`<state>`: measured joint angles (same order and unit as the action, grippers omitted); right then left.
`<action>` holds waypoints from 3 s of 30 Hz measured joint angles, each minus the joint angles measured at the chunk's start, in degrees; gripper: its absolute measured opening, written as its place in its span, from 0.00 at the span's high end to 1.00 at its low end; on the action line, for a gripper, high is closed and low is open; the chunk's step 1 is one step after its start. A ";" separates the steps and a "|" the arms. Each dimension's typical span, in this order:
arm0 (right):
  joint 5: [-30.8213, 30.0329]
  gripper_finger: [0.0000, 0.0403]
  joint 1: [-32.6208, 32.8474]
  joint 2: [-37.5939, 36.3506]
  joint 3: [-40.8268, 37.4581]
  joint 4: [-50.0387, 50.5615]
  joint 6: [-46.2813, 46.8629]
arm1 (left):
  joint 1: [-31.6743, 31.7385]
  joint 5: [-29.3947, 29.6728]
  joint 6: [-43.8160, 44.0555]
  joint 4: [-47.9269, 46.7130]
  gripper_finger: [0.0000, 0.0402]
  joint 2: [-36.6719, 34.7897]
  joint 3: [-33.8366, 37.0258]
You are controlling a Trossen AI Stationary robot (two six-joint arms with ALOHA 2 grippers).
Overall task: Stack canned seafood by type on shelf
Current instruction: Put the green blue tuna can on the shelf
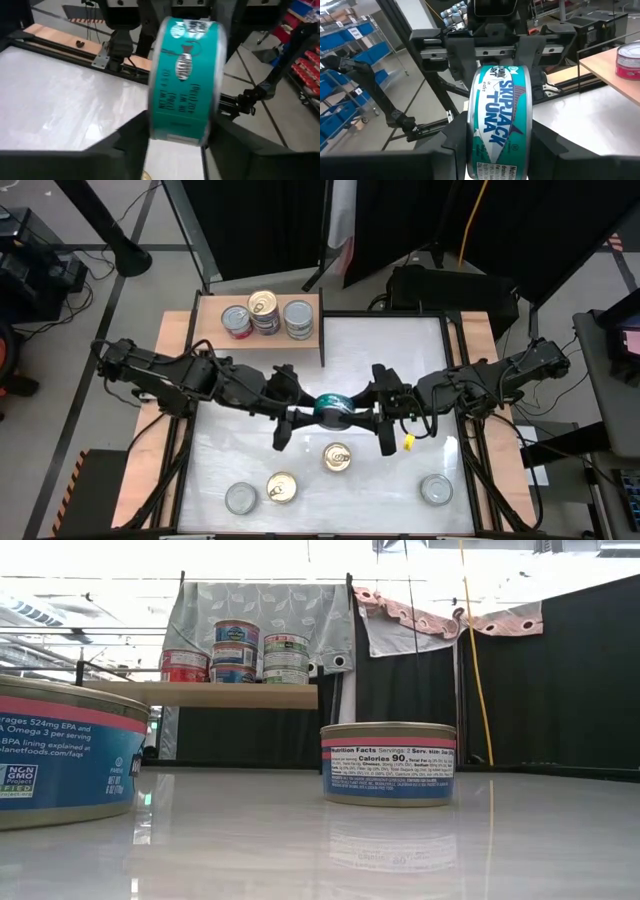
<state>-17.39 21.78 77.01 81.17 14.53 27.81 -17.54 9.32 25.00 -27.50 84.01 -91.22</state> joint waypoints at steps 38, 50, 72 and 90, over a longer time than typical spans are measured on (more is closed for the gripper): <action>-6.78 0.15 0.06 -13.99 0.00 32.35 12.07 | 1.44 23.90 30.62 -61.97 0.64 -17.00 0.60; -9.99 0.15 -0.44 -14.73 0.00 40.09 13.53 | 18.45 30.01 11.07 -62.42 0.64 -12.83 -5.09; -17.28 0.15 -1.12 -17.77 -0.02 47.14 18.27 | 50.68 35.64 -38.53 -62.50 0.64 -12.61 -7.35; -17.07 0.15 -1.05 -17.77 -0.02 47.01 19.58 | 52.68 29.73 -34.34 -62.54 0.61 -19.73 19.46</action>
<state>-34.46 20.73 59.24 81.14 61.55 47.39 35.14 39.05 -9.34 -90.04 64.27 -71.76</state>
